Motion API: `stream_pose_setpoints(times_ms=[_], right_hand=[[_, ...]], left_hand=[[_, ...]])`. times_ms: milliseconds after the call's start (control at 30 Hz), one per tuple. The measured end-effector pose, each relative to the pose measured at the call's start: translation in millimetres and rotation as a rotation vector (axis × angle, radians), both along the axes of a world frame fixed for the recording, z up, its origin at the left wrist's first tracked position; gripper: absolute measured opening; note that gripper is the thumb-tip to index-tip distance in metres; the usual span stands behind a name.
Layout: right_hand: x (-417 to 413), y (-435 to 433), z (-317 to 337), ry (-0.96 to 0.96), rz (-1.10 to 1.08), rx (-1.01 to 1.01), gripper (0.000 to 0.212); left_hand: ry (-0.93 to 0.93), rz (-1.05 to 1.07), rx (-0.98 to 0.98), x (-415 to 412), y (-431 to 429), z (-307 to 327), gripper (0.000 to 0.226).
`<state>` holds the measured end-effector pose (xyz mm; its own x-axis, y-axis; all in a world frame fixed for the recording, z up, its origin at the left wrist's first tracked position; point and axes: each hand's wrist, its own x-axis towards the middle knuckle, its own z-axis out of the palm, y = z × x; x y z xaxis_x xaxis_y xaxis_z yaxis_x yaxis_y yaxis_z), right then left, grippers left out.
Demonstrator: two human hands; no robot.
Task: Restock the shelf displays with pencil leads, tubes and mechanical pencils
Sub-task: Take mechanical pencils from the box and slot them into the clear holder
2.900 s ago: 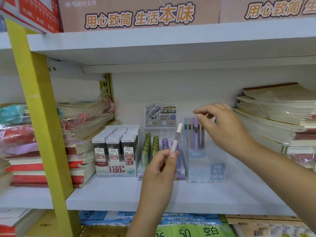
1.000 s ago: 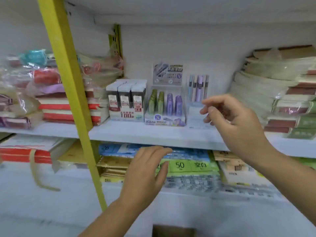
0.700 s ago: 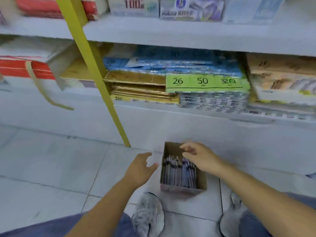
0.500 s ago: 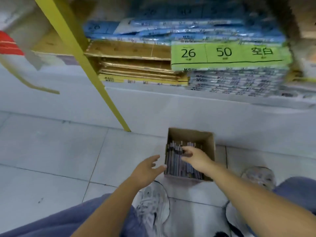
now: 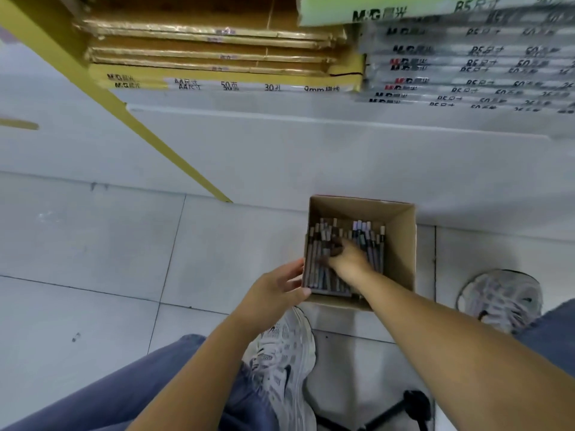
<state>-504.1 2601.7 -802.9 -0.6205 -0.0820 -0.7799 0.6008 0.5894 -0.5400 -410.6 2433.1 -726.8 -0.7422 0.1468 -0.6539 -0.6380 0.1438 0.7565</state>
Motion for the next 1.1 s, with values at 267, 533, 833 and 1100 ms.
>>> stream_pose_setpoints(times_ms=[267,533,833,1100], right_hand=[[-4,-11,-13,-0.117,-0.170,-0.130,0.054],[-2,-5,-13,-0.180,-0.266,-0.313,0.021],[-2,7,32,-0.067,-0.281,-0.404,0.019],[-5,37,218,0.202,-0.109,-0.805,0.024]], left_hand=[[-0.036,-0.032,-0.007,-2,-2,-2,0.053],[-0.048,-0.008,-0.041,1,1,0,0.056],[-0.058,-0.014,-0.355,-11,8,23,0.065],[0.282,-0.259,-0.134,-45,34,136,0.068]])
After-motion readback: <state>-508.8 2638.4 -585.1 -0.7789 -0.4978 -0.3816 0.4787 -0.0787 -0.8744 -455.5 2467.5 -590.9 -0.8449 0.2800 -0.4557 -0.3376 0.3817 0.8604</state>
